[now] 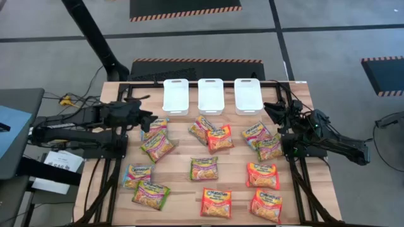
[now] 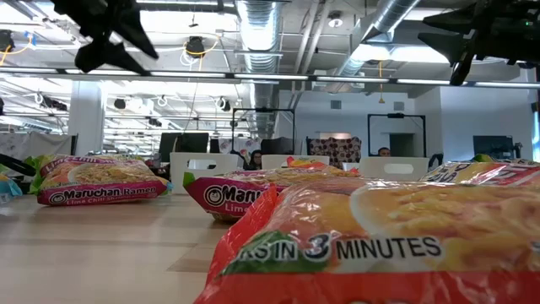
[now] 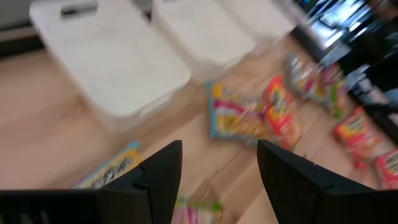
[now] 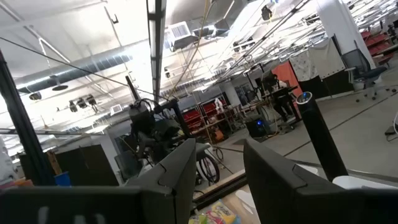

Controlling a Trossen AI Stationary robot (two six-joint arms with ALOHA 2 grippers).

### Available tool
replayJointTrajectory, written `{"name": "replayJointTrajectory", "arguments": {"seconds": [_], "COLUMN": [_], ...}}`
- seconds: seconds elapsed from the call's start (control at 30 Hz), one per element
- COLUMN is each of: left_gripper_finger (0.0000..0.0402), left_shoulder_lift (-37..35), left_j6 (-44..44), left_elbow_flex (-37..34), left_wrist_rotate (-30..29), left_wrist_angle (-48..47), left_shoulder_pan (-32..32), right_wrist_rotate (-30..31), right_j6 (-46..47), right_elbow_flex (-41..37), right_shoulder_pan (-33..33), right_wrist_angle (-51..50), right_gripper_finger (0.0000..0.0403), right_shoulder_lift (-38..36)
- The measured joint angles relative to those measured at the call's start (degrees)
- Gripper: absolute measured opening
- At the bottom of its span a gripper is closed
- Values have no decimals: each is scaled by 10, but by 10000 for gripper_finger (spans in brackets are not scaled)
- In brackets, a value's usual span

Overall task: Sort Maruchan noodles
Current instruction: Put the green noodle pack into the right white bin

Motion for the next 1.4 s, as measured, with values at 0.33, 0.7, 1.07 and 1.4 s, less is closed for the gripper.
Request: {"name": "replayJointTrajectory", "arguments": {"seconds": [0.33, 0.7, 1.07, 1.4], "left_gripper_finger": [196, 196, 196, 196], "left_shoulder_lift": [82, 171, 249, 298], "left_j6": [-47, -85, -92, -83], "left_elbow_flex": [0, 0, 0, 0], "left_wrist_rotate": [45, 83, 120, 149], "left_wrist_angle": [-36, -64, -74, -80], "left_shoulder_pan": [1, 1, 7, 37], "right_wrist_rotate": [0, 0, 0, 0], "right_j6": [0, 0, 0, 0], "right_elbow_flex": [0, 0, 0, 0], "right_shoulder_pan": [0, 0, 0, 0], "right_wrist_angle": [-23, -28, -28, -28], "right_gripper_finger": [159, 159, 159, 159], "right_shoulder_lift": [0, 0, 0, 0]}}
